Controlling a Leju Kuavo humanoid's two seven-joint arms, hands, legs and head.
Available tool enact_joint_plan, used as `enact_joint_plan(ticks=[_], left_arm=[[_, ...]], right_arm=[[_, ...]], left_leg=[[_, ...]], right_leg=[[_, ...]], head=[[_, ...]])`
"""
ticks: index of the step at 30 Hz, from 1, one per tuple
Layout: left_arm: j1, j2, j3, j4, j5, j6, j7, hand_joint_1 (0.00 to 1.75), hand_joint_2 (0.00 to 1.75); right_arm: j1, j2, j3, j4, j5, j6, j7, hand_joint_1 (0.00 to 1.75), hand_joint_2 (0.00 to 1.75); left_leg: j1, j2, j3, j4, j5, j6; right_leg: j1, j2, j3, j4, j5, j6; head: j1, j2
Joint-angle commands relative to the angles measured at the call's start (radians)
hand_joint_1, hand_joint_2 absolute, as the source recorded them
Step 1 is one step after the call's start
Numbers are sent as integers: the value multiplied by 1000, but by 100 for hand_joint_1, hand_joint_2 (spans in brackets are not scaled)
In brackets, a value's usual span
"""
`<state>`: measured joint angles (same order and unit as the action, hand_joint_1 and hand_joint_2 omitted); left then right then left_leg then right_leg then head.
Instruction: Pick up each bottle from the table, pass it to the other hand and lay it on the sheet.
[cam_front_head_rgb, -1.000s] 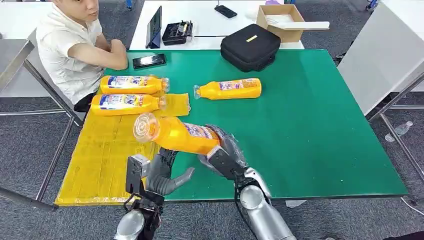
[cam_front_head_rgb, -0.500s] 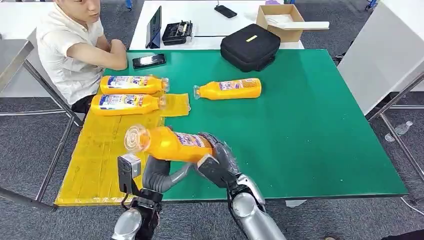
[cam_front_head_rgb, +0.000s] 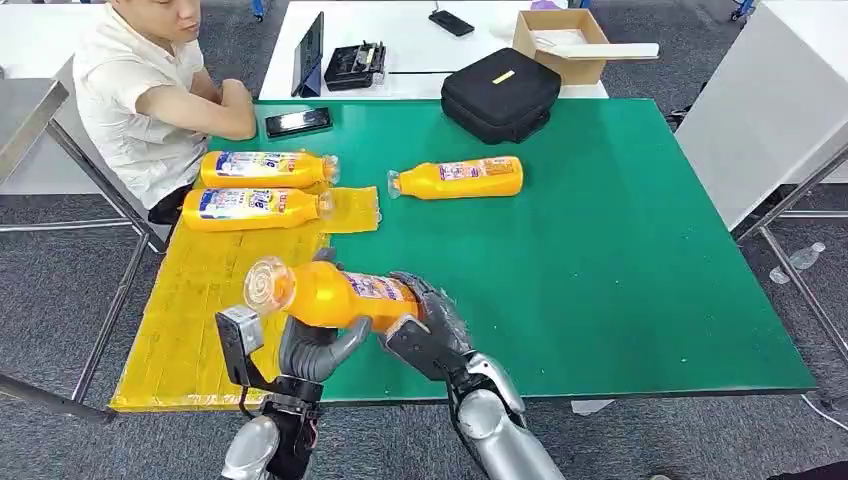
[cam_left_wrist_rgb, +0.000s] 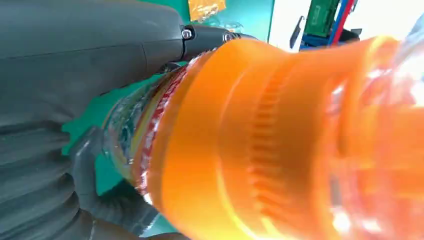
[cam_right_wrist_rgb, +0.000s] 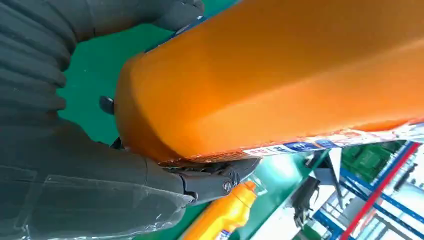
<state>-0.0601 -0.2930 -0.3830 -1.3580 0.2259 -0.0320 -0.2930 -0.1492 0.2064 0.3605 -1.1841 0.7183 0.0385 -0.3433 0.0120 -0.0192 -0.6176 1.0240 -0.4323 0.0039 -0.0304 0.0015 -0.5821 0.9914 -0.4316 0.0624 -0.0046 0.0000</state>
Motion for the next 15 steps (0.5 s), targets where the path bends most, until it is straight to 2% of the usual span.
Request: enact_joint_plan(ticks=[1, 7, 9, 10, 11, 12, 15], left_arm=[[-75, -56, 20, 122, 46, 17, -17, 175, 175], [-77, -56, 17, 127, 60, 15, -34, 175, 175], [-80, -56, 17, 124, 51, 31, -53, 175, 175], [-80, -56, 14, 120, 41, 42, -58, 175, 175], [-81, -56, 15, 118, 30, 51, -61, 175, 175], [-81, -56, 15, 118, 30, 51, -61, 175, 175], [-79, -56, 14, 112, 6, 61, -70, 175, 175]], right_arm=[[-44, -3, 41, 131, 2, 3, -10, 175, 175], [-47, 1, 47, 137, -11, 11, -17, 175, 175], [-45, 3, 46, 139, -23, 16, -18, 154, 175], [-42, 11, 37, 141, -44, 25, -17, 45, 175], [-40, 15, 34, 142, -54, 30, -16, 5, 175], [-40, 15, 34, 142, -54, 30, -16, 0, 175], [-40, 21, 33, 147, -73, 47, -8, 0, 175]], left_leg=[[1, 1, 2, 0, 0, 1], [1, 1, 3, 0, -1, 1], [1, 1, 2, 0, -1, 1], [0, 0, 1, 0, 0, 0], [1, 1, 2, 0, -1, 1], [1, 1, 3, 0, -1, 1], [1, 0, 2, 0, -1, 0]], right_leg=[[1, -1, 3, -1, 0, -3], [2, -1, 4, -1, 0, -3], [2, -1, 3, -1, 0, -3], [1, -1, 2, -1, 0, -2], [2, -1, 3, -1, 0, -3], [2, -1, 4, -1, -1, -4], [2, -2, 3, -1, 0, -4]], head=[[0, 0], [0, 0], [0, 0], [0, 0], [0, 0], [0, 0], [0, 0]])
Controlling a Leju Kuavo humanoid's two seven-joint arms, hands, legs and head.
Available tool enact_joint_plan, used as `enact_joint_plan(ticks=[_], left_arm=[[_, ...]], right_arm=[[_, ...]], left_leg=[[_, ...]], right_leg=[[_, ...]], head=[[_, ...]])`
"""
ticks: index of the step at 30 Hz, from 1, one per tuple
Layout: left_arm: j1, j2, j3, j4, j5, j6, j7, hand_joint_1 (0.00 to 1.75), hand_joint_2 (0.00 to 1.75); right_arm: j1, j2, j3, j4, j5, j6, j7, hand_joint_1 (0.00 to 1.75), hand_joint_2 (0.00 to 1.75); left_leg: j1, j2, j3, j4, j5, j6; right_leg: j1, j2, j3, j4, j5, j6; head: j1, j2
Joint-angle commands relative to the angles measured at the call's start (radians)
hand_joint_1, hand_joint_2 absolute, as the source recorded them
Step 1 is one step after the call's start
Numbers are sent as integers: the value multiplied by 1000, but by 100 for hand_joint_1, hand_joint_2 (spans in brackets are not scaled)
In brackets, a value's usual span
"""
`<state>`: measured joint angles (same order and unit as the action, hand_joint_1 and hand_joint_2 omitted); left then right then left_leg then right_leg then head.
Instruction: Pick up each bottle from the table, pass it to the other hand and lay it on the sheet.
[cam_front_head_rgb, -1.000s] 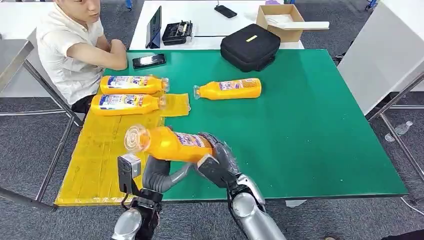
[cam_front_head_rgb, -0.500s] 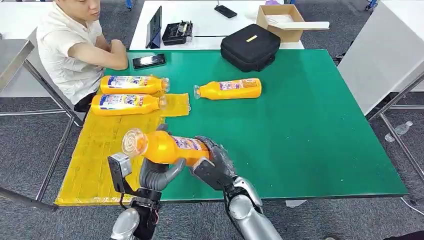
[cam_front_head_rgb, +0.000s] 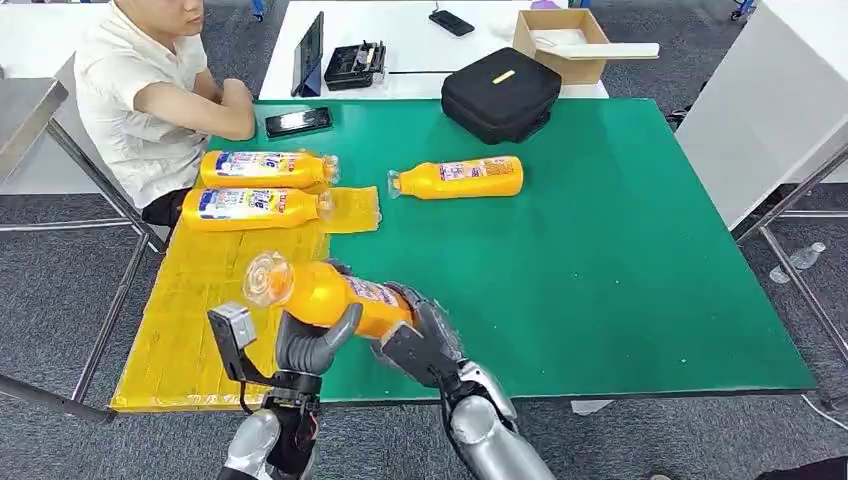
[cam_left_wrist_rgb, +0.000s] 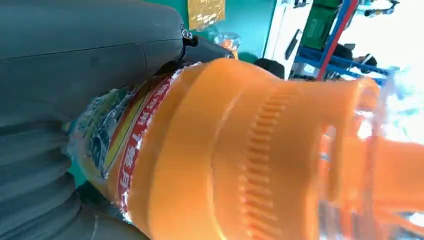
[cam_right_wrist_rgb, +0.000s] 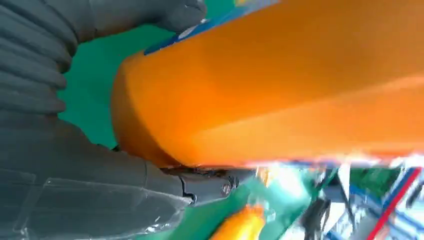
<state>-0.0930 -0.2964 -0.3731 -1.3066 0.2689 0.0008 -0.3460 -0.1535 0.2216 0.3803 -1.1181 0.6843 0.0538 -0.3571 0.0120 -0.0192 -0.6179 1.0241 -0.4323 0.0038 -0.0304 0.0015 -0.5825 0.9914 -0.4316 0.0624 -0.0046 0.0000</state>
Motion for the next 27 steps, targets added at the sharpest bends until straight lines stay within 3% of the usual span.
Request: enact_joint_plan(ticks=[1, 9, 11, 12, 13, 18, 21, 25, 27], left_arm=[[-47, -53, 4, 61, -37, 28, -17, 175, 175], [-76, -53, 33, 31, -190, 135, -73, 175, 175], [-95, -9, 41, -17, -602, 358, -74, 175, 175], [-97, 4, 59, -35, -850, 406, 14, 175, 175], [-85, -18, 122, -62, -886, 352, 5, 175, 175], [-79, -34, 144, -52, -900, 337, -14, 175, 175], [-125, -9, 158, 1, -1156, 416, 79, 175, 175], [-152, 9, 213, 34, -1481, 453, 144, 175, 175], [-152, 6, 221, 32, -1485, 449, 140, 175, 175]], right_arm=[[-36, 6, 13, 81, -39, 31, 6, 0, 175], [-50, 33, 22, 177, -85, 39, 0, 0, 175], [-33, 21, 17, 176, -64, -26, -4, 0, 175], [-25, 13, 1, 177, -65, -40, -5, 0, 175], [-25, 3, -10, 188, -68, -44, -19, 0, 175], [-28, 5, -20, 194, -66, -42, -27, 0, 175], [-13, -3, -85, 151, -67, -98, -10, 0, 175], [-10, -29, -216, 88, -81, -74, -29, 0, 175], [-11, -29, -227, 86, -75, -65, -32, 0, 175]], left_leg=[[1, 0, 1, 0, 0, 0], [0, 0, 1, 0, 0, 1], [1, 0, 1, 0, 0, 0], [2, 1, 2, 0, -1, 0], [1, 0, 1, 0, 0, 0], [0, 0, 1, -1, 0, 0], [1, 0, 1, 0, 0, 0], [0, -4, 1, -1, 1, 0], [0, -1, 3, -1, 1, 1]], right_leg=[[1, -1, 2, -1, 0, -3], [1, -1, 2, -1, 0, -2], [1, -1, 2, -1, 0, -2], [2, -1, 3, -1, 0, -4], [2, -2, 2, -1, 0, -3], [1, 0, 2, -1, 0, -2], [1, -1, 2, -1, 0, -3], [0, -4, 2, -1, 0, -2], [1, -2, 4, -2, 0, -4]], head=[[0, 0], [0, 0], [0, 0], [0, 0], [0, 0], [0, 0], [0, 0], [1, 0], [0, 0]])
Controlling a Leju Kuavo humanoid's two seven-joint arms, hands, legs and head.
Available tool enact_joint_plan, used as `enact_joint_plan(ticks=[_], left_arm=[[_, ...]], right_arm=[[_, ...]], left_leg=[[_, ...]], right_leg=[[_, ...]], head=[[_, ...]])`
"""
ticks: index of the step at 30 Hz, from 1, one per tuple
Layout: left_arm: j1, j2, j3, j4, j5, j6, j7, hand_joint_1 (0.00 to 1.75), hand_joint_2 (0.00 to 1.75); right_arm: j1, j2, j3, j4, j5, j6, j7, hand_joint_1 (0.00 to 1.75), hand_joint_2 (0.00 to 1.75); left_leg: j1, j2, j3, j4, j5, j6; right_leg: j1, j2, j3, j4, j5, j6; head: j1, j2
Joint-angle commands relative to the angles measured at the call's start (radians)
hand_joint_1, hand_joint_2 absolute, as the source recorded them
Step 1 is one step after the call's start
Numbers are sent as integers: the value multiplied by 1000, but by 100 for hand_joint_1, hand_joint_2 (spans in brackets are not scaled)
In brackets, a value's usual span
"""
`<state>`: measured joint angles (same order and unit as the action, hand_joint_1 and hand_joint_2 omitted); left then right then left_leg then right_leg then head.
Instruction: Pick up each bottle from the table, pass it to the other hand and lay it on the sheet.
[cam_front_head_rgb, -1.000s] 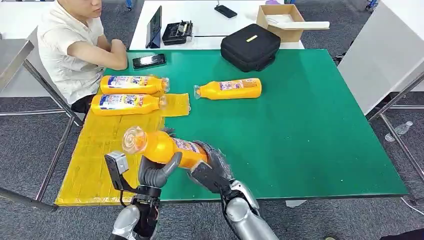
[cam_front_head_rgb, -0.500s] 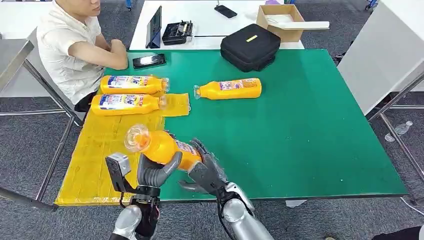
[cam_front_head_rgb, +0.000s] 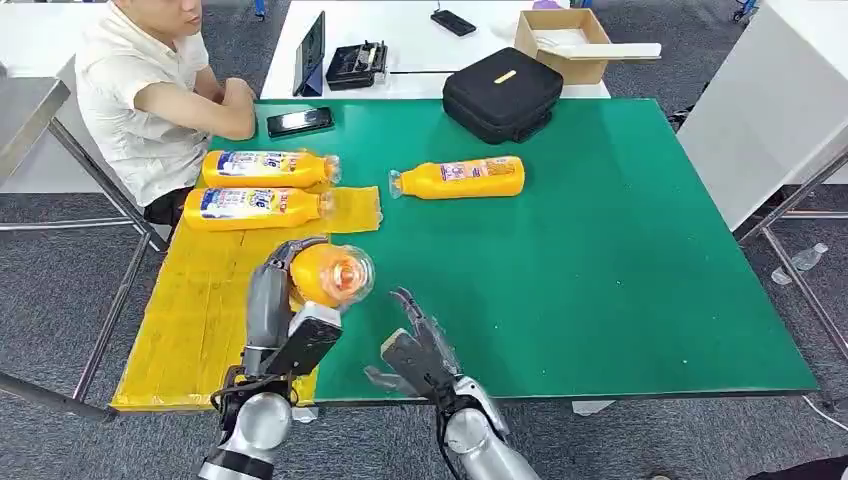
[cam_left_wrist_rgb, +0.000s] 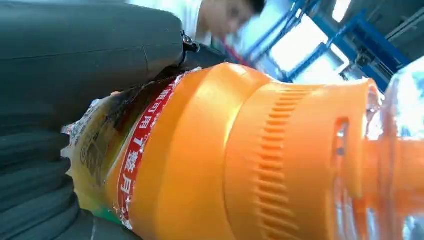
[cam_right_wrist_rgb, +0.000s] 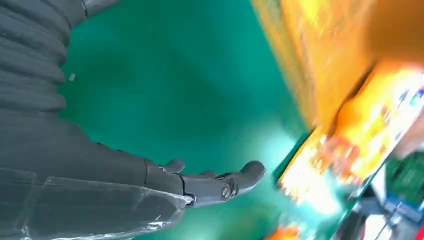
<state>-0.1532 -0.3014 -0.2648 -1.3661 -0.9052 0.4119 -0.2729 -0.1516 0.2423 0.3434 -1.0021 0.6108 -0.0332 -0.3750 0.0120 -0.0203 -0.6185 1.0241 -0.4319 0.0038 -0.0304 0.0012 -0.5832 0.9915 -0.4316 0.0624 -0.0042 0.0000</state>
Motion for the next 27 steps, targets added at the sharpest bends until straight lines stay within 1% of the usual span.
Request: enact_joint_plan(ticks=[1, 4, 6, 7, 8, 10, 11, 13, 14, 16, 17, 18, 19, 21, 22, 23, 24, 27], left_arm=[[-92, 11, 113, 92, -311, 38, 67, 175, 175], [-90, 6, 109, 89, -314, 38, 66, 175, 175], [-88, 4, 111, 88, -316, 36, 65, 175, 175], [-92, 15, 103, 91, -365, 45, 80, 175, 175], [-101, 38, 86, 100, -490, 54, 128, 175, 175], [-113, 66, 80, 115, -599, 42, 179, 175, 175], [-126, 104, 56, 138, -666, 21, 224, 175, 175], [-166, 210, -71, 190, -666, -16, 356, 175, 175], [-180, 236, -111, 229, -666, -36, 399, 175, 175], [-213, 284, -196, 305, -666, -72, 460, 175, 175], [-213, 269, -168, 339, -666, -91, 450, 175, 175], [-223, 283, -196, 358, -666, -111, 464, 175, 175], [-222, 254, -149, 404, -666, -118, 441, 175, 175], [-232, 241, -124, 449, -666, -144, 409, 175, 175], [-235, 218, -80, 485, -666, -159, 392, 175, 175], [-240, 217, -77, 500, -666, -160, 384, 175, 175], [-249, 196, -36, 542, -666, -179, 363, 175, 175], [-277, 194, -33, 616, -666, -181, 366, 175, 175]], right_arm=[[-13, -50, -190, -30, -1, 22, -15, 0, 175], [-12, -42, -189, -28, 1, 22, -15, 0, 175], [-11, -38, -190, -26, 6, 22, -16, 0, 175], [-11, -37, -193, -27, 10, 16, -20, 0, 175], [-16, -42, -207, -31, 8, 8, -26, 0, 175], [-15, -57, -245, -56, -7, 4, -38, 0, 175], [-9, -65, -280, -81, -15, 3, -47, 0, 175], [1, -62, -357, -132, -33, -1, -61, 0, 175], [9, -53, -411, -175, -51, -2, -68, 0, 175], [18, -46, -480, -247, -65, 16, -77, 0, 175], [21, -41, -508, -271, -74, 25, -74, 0, 175], [22, -42, -517, -281, -72, 32, -74, 0, 175], [22, -42, -534, -294, -71, 45, -75, 0, 175], [21, -40, -546, -291, -69, 54, -75, 0, 175], [21, -36, -545, -278, -60, 61, -79, 0, 175], [22, -34, -543, -272, -56, 63, -81, 0, 175], [20, -31, -536, -252, -47, 66, -86, 0, 175], [12, -23, -536, -218, -51, 58, -99, 0, 175]], left_leg=[[0, 0, 2, -1, 0, 1], [0, 1, 3, -1, 0, 1], [0, 1, 2, 0, 0, 0], [0, 1, 3, -1, -1, 0], [1, 1, 5, -1, -1, 0], [0, 0, 3, -1, 0, 0], [1, 1, 4, -1, 0, 0], [0, 1, 3, -1, 0, 0], [0, -2, 3, -2, 1, 0], [-1, -2, 2, -2, 1, 0], [0, -1, 3, -2, 1, 0], [-1, -1, 2, -1, 1, 0], [-1, -3, 3, -2, 1, 0], [-1, -2, 3, -2, 1, 0], [0, -1, 4, -2, 1, 0], [1, 0, 6, -2, 0, 0], [1, 1, 5, -1, 0, 0], [0, 1, 2, -1, 0, 0]], right_leg=[[1, -1, 3, -1, 0, -3], [1, -2, 5, -2, 0, -4], [1, -1, 3, -1, 0, -2], [1, -1, 4, -1, 0, -3], [2, -1, 6, -2, -1, -5], [1, -2, 4, -1, 0, -3], [2, -1, 5, -2, 0, -4], [1, -1, 4, -2, 0, -4], [0, -3, 4, -1, 0, -3], [0, -4, 4, -1, 0, -3], [1, -3, 4, -1, 0, -4], [0, -3, 2, -1, 0, -3], [0, -5, 4, -1, 0, -4], [0, -4, 4, -2, 0, -3], [1, -3, 6, -2, -1, -4], [2, -2, 7, -3, 0, -5], [2, -1, 6, -2, 0, -4], [1, 0, 3, -1, 0, -2]], head=[[0, 0], [0, 0], [0, 0], [0, 0], [0, 0], [0, 0], [0, 0], [0, 0], [0, 0], [0, 0], [0, 0], [0, 0], [0, 0], [0, 0], [0, 0], [0, 0], [0, 0], [0, 0]])
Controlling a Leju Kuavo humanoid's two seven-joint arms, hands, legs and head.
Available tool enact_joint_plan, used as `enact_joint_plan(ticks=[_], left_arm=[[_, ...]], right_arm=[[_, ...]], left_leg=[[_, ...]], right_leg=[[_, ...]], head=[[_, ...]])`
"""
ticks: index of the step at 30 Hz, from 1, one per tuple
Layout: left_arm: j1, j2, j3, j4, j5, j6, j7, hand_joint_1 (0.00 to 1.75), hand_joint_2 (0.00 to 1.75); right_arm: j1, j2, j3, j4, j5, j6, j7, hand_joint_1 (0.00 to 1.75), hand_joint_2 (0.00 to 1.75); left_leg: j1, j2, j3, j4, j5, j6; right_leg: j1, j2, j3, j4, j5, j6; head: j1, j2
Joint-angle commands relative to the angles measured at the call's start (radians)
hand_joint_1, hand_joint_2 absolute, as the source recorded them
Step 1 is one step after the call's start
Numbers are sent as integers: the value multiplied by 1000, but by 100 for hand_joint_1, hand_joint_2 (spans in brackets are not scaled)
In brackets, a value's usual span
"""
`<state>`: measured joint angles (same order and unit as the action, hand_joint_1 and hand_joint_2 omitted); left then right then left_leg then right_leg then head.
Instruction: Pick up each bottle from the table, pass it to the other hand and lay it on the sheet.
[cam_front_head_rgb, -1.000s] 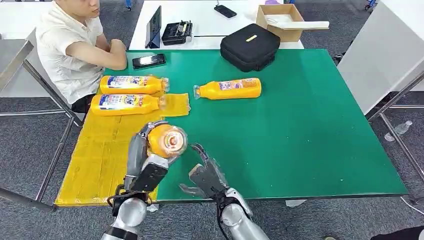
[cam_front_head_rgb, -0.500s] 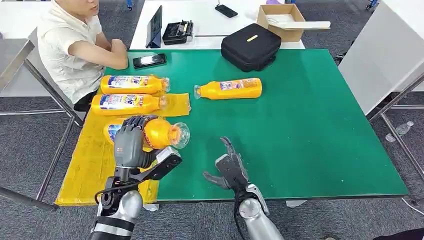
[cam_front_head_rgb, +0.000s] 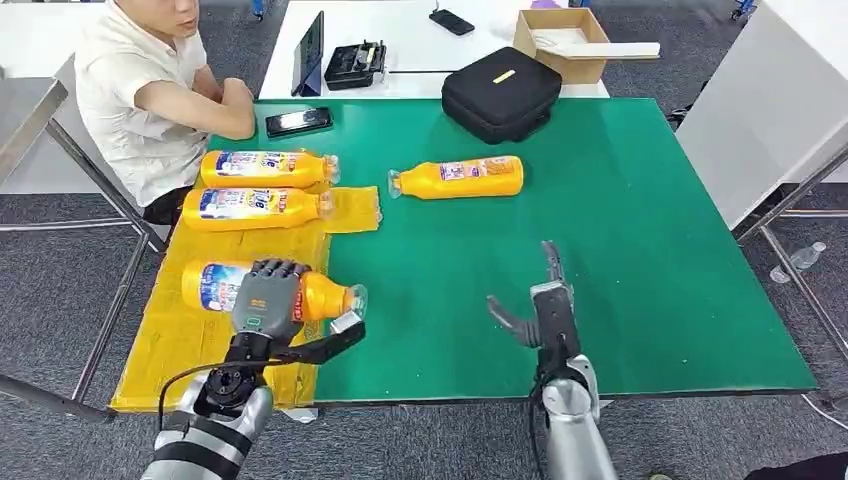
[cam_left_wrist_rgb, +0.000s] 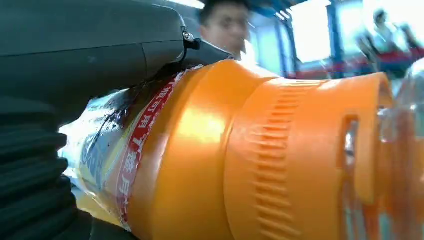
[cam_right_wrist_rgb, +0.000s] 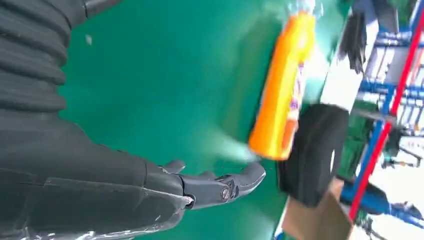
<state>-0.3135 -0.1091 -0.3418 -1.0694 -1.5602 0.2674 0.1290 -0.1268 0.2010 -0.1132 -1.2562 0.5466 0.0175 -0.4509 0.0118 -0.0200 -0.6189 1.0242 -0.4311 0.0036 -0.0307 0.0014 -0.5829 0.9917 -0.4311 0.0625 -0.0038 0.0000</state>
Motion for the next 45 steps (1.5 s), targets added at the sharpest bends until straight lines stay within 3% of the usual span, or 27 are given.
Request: enact_joint_plan(ticks=[1, 4, 5, 6, 7, 8, 9, 22, 31, 38, 45], left_arm=[[-119, -3, 53, 332, -10, -32, -35, 175, 175], [-137, -20, 87, 373, -11, -21, -41, 175, 175], [-139, -25, 99, 377, -11, -11, -44, 141, 175], [-138, -31, 118, 377, -11, 5, -48, 30, 175], [-138, -34, 121, 378, -11, 2, -48, 33, 175], [-138, -35, 124, 377, -10, 1, -48, 7, 175], [-138, -42, 140, 375, -11, -13, -50, 0, 175], [-255, -64, 213, 594, 7, -268, -42, 0, 175], [-260, -55, 215, 618, 6, -292, -69, 0, 175], [-222, -85, 186, 497, -9, -216, -106, 0, 175], [-115, -111, 101, 206, -8, -124, -125, 0, 175]], right_arm=[[-16, 21, -78, 38, 13, 7, -25, 0, 175], [-19, 14, -70, 40, 17, 8, -27, 0, 175], [-19, 12, -67, 41, 19, 8, -26, 0, 175], [-16, 11, -65, 40, 19, 8, -26, 0, 175], [-12, 11, -65, 39, 19, 8, -26, 0, 175], [-10, 9, -66, 38, 18, 8, -27, 0, 175], [-7, 8, -68, 38, 20, 8, -26, 0, 175], [-57, -4, -87, 120, 9, 14, -38, 0, 175], [-65, -11, -91, 150, 6, 9, -47, 0, 175], [-38, -8, -110, 123, 4, 2, -50, 0, 175], [-8, 12, -127, 79, 4, 3, -50, 0, 175]], left_leg=[[1, 1, 5, -1, -1, 0], [1, 1, 3, -1, 0, 0], [1, 2, 4, -1, -1, 0], [1, 1, 2, 0, 0, 0], [1, 1, 4, -1, 0, 0], [1, 1, 3, -1, 0, 0], [1, 2, 5, -1, 0, 0], [0, 1, 10, -2, 2, 1], [0, 4, 17, -4, 4, 1], [0, 1, 19, -3, 4, 1], [0, -1, 17, -1, 3, 1]], right_leg=[[2, -1, 5, -2, 0, -4], [2, 0, 3, -1, 0, -3], [2, 0, 4, -1, 0, -4], [2, -1, 3, -1, 0, -3], [2, -1, 5, -2, 0, -4], [1, -1, 4, -1, 0, -3], [2, 0, 5, -2, 1, -4], [1, -1, 12, -2, 1, -3], [1, 1, 16, -4, 4, -4], [1, -1, 19, -3, 4, -5], [0, -3, 18, -1, 3, -4]], head=[[0, 0], [0, 0], [0, 0], [0, 0], [0, 0], [0, 0], [0, 0], [0, 0], [0, 0], [0, 0], [0, 0]])
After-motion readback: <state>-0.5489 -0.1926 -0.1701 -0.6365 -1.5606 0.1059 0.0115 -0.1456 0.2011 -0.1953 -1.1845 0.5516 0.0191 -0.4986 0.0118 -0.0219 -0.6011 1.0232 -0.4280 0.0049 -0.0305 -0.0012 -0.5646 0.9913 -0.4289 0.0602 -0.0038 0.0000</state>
